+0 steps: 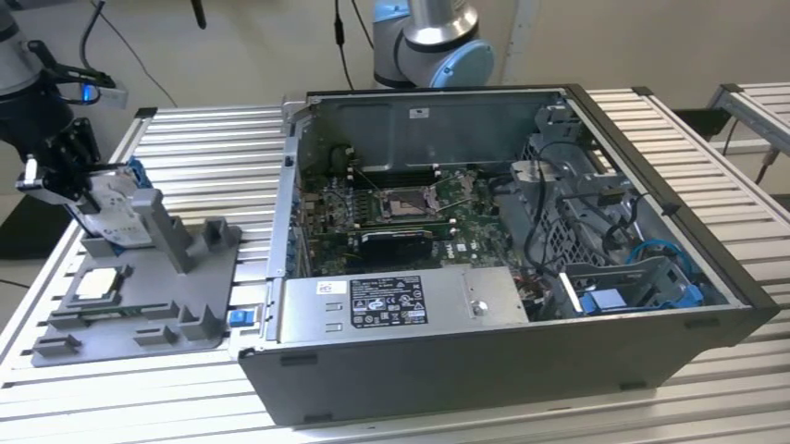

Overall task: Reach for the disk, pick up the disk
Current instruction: 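Pick up the disk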

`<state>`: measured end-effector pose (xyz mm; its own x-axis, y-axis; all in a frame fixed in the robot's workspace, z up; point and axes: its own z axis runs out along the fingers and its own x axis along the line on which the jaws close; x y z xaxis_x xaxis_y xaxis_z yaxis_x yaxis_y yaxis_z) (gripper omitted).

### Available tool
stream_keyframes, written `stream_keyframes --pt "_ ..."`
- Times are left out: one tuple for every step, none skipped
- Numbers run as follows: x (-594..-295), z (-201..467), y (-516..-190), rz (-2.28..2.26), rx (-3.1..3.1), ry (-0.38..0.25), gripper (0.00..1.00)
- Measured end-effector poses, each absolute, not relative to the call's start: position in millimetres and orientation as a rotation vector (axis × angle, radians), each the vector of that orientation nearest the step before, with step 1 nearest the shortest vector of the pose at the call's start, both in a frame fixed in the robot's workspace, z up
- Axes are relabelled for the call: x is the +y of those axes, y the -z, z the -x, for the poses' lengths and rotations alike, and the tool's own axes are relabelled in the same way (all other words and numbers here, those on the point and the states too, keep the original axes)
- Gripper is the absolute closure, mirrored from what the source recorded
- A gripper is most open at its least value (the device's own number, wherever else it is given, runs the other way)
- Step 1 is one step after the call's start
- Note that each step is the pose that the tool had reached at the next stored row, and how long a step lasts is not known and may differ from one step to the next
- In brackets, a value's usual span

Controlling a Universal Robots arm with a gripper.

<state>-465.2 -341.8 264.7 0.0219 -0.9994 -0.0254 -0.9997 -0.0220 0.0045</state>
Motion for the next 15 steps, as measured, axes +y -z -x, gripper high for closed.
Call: stream_keyframes --pt "-341.2 465.2 -264.7 2.237 2.188 -0.032 1.00" --pt "-341.1 465.2 -264.7 2.237 2.188 -0.031 1.00" --pt "-341.3 465.2 -264.8 2.236 2.187 -0.035 1.00" --pt "-341.4 465.2 -264.7 2.229 2.181 -0.047 1.00" --pt "-341.5 465.2 -264.7 2.227 2.178 -0.052 1.00" --pt "-341.5 465.1 -264.7 2.227 2.178 -0.052 1.00" --pt "-341.4 465.2 -265.4 2.227 2.178 -0.052 1.00" --pt "-341.5 465.2 -266.6 2.226 2.178 -0.052 1.00" --pt "-341.5 465.2 -268.4 2.226 2.179 -0.052 1.00" --pt "-341.5 465.2 -270.9 2.226 2.179 -0.052 1.00" --pt "-341.5 465.1 -273.7 2.225 2.180 -0.052 1.00" --pt "-341.5 465.2 -276.4 2.225 2.180 -0.052 1.00" --pt "-341.5 465.2 -278.6 2.224 2.181 -0.052 1.00" --pt "-341.5 465.2 -280.1 2.224 2.181 -0.052 1.00" --pt "-341.5 465.2 -281.9 2.224 2.182 -0.052 1.00"
